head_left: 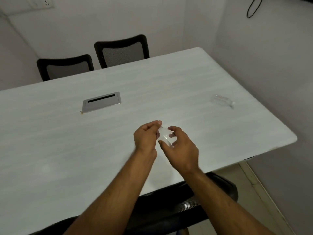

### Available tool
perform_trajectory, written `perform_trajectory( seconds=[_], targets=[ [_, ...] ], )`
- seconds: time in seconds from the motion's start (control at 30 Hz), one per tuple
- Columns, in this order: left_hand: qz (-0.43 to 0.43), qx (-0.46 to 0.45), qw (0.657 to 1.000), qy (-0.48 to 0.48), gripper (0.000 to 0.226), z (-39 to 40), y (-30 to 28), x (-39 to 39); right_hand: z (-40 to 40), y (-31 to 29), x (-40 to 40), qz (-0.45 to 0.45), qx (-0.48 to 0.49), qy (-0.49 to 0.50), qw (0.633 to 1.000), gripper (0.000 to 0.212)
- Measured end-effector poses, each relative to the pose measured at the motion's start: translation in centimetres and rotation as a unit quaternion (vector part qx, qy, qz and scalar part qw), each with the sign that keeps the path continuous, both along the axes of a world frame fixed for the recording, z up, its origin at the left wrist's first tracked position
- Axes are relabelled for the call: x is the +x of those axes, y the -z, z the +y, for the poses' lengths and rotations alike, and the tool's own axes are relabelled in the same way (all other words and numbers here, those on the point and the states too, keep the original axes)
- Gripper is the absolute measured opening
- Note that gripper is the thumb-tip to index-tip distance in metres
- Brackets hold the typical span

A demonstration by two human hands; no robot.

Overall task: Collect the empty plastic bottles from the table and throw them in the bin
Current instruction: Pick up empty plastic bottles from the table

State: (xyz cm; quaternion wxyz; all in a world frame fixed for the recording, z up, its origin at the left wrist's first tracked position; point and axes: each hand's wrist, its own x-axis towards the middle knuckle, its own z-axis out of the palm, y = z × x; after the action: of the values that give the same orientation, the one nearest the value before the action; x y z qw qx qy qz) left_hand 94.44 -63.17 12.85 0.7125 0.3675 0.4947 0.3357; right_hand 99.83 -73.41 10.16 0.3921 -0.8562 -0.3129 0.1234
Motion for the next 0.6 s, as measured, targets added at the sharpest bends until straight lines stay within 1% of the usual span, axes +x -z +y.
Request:
perform_trajectory(
  seconds=[0.17,0.2,0.23,0.27,0.3,0.33,0.37,0.4,0.43,0.47,0.5,0.53,0.57,0.6],
  targets=[
    [0.022,-0.001,1.000,-0.002,0.005,-1.3,-0.2,0.1,-1.7,-0.7,-0.5,-0.145,0.034,0.000,0.989,0.052],
    [0.016,-0.008,1.000,0.006,0.005,-1.3,-0.4,0.2,-1.8,-0.9,-0.3,-0.149,0.033,0.005,0.988,0.052],
    [0.001,-0.020,1.000,0.019,0.005,-1.2,-0.7,0.2,-1.7,-1.1,-0.1,-0.128,0.031,0.009,0.991,0.052],
    [-0.021,-0.034,0.998,0.041,0.005,-1.0,-1.0,0.4,-1.7,-1.5,0.3,-0.069,0.035,0.014,0.997,0.052],
    [-0.045,-0.048,0.996,0.065,0.005,-0.8,-1.3,0.5,-1.7,-2.0,0.9,0.036,0.059,0.016,0.997,0.050],
    [-0.068,-0.059,0.992,0.091,0.006,-0.5,-1.6,0.6,-1.7,-2.6,1.7,0.179,0.102,0.018,0.978,0.048],
    [-0.088,-0.067,0.987,0.118,0.006,-0.4,-1.8,0.7,-2.1,-3.1,2.6,0.324,0.138,0.013,0.936,0.046],
    [-0.101,-0.071,0.982,0.143,0.007,-0.3,-1.9,1.0,-2.7,-3.6,3.5,0.442,0.155,-0.003,0.884,0.042],
    [-0.108,-0.073,0.978,0.163,0.007,-0.3,-2.0,1.2,-3.3,-4.0,4.3,0.516,0.151,-0.025,0.843,0.038],
    [-0.110,-0.072,0.975,0.179,0.007,-0.4,-1.9,1.5,-3.8,-4.2,5.0,0.556,0.140,-0.042,0.818,0.036],
    [-0.107,-0.068,0.974,0.187,0.007,-0.5,-1.9,2.0,-4.2,-4.2,5.6,0.569,0.129,-0.054,0.810,0.035],
    [-0.100,-0.059,0.975,0.188,0.006,-0.7,-1.8,2.7,-4.4,-4.0,6.2,0.561,0.118,-0.057,0.817,0.036],
    [-0.089,-0.044,0.978,0.183,0.006,-0.9,-1.6,3.6,-4.5,-3.7,6.8,0.527,0.103,-0.049,0.842,0.038],
    [-0.074,-0.024,0.982,0.171,0.006,-1.1,-1.4,4.6,-4.5,-3.5,7.1,0.473,0.088,-0.030,0.876,0.041]
  ],
)
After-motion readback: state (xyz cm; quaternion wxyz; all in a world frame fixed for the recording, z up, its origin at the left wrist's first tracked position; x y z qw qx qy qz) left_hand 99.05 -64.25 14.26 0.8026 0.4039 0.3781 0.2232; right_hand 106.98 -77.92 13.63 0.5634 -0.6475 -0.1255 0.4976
